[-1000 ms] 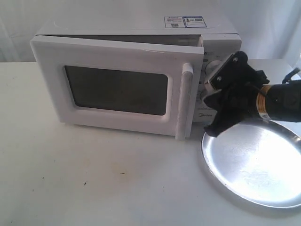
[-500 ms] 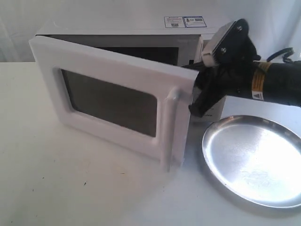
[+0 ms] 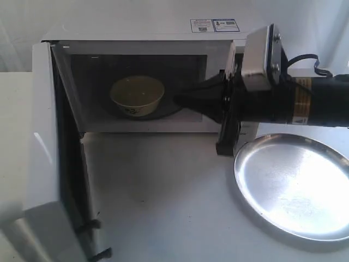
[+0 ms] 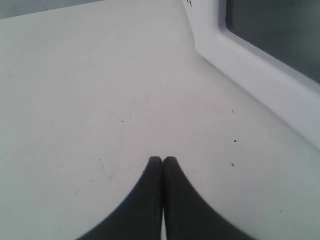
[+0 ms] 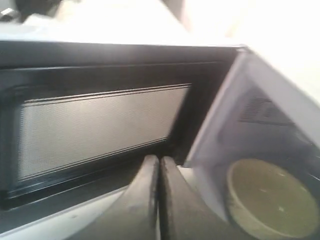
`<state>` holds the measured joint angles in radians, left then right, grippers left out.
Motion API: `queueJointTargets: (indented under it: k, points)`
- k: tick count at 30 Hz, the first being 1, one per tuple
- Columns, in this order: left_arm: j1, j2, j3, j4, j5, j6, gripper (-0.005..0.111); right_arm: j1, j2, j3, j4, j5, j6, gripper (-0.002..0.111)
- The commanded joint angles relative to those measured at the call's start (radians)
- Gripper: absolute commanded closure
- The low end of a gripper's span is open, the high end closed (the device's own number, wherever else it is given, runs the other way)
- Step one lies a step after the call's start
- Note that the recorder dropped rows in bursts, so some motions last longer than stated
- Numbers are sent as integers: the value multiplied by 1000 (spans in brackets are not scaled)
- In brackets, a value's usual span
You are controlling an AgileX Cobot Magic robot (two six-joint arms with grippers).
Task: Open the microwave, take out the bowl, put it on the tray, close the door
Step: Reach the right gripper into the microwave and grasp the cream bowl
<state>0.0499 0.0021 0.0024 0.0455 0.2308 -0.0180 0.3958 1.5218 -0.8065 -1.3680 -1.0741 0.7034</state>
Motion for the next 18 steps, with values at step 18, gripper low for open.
queueJointTargets:
  k: [18]
  points:
    - [-4,-2,-2,-7,1,-4,107,291,556,-373,679,186,-512,75]
